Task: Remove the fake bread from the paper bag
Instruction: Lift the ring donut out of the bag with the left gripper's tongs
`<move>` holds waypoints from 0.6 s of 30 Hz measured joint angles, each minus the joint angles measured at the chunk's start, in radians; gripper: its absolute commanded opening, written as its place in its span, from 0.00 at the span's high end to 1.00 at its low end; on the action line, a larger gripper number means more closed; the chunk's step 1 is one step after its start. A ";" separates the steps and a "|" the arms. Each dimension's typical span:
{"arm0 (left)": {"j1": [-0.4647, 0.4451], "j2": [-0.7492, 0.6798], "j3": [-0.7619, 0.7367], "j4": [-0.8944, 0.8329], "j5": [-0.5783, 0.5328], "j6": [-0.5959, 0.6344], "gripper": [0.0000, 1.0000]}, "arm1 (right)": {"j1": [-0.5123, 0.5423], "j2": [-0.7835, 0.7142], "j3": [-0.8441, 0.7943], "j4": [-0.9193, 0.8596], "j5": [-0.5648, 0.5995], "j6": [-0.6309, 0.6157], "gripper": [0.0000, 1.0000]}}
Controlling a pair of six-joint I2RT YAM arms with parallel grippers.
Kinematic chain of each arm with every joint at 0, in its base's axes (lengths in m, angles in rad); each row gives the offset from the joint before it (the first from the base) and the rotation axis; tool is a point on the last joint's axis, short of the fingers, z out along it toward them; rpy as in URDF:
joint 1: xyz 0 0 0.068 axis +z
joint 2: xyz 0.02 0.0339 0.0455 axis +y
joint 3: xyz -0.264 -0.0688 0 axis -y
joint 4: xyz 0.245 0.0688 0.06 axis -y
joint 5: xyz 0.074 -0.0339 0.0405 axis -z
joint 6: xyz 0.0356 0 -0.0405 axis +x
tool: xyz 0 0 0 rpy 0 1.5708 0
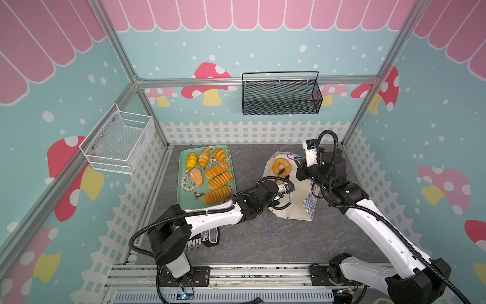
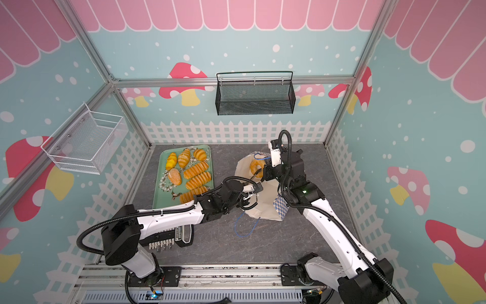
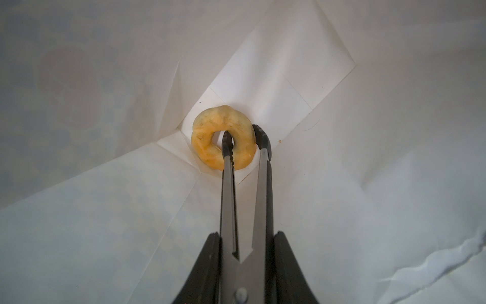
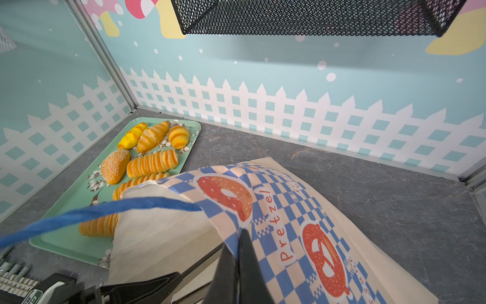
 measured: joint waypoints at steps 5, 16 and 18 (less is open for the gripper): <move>-0.018 -0.077 -0.035 -0.011 0.010 -0.011 1.00 | 0.000 0.000 0.000 0.000 0.003 0.000 1.00; -0.098 -0.285 -0.084 -0.112 0.021 -0.056 1.00 | 0.000 0.030 0.010 0.002 0.037 0.000 1.00; -0.114 -0.323 -0.087 -0.138 0.020 -0.063 1.00 | 0.000 0.042 0.025 0.000 0.046 0.000 1.00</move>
